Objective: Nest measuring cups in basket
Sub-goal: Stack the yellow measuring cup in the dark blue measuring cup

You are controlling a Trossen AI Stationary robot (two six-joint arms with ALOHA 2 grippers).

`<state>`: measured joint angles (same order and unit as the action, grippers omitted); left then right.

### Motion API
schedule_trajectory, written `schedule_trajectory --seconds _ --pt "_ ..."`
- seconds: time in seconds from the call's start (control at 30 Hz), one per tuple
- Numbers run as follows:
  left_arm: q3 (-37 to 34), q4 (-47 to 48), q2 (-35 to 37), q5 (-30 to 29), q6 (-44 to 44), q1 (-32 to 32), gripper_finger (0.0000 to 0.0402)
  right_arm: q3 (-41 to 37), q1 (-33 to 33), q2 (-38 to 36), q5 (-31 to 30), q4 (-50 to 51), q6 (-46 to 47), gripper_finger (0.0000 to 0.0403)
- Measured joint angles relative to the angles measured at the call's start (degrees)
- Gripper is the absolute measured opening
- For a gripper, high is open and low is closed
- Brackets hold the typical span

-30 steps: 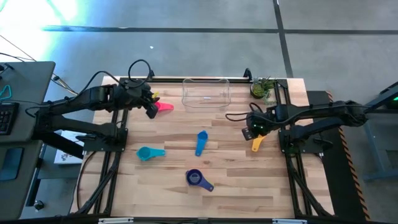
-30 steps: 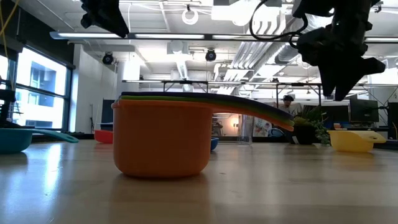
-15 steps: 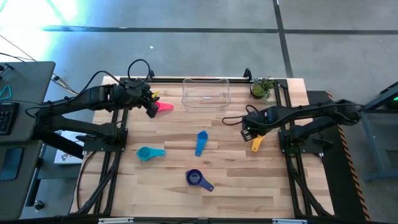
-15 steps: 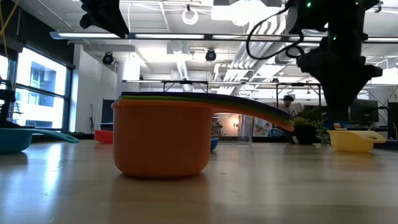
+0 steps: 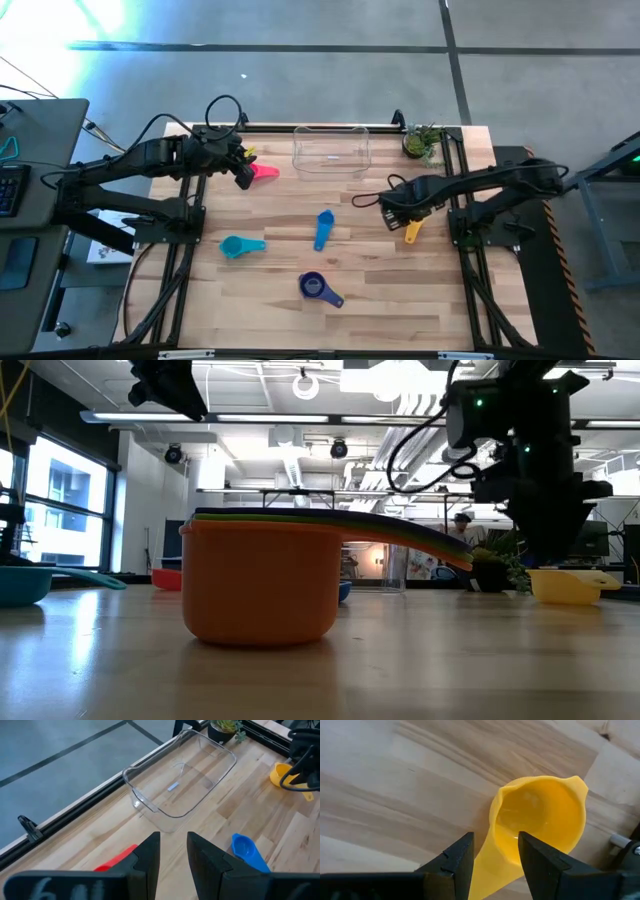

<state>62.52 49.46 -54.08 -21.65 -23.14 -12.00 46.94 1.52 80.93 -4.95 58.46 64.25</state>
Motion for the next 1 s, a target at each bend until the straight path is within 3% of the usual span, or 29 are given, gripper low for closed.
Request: schedule_trajectory --seconds 0.3,0.83,1.0 --pt "0.00 0.01 0.00 0.00 1.22 0.01 0.0088 0.00 0.00 4.57 -0.95 -1.61 0.25 0.0137" --pt "0.00 0.01 0.00 0.00 1.27 0.01 0.0088 0.02 0.00 6.18 -0.86 -2.15 -0.08 0.0016" --pt "0.00 0.01 0.00 0.00 1.27 0.01 0.0088 0.04 -0.07 6.12 -0.42 -2.06 -0.20 0.0007"
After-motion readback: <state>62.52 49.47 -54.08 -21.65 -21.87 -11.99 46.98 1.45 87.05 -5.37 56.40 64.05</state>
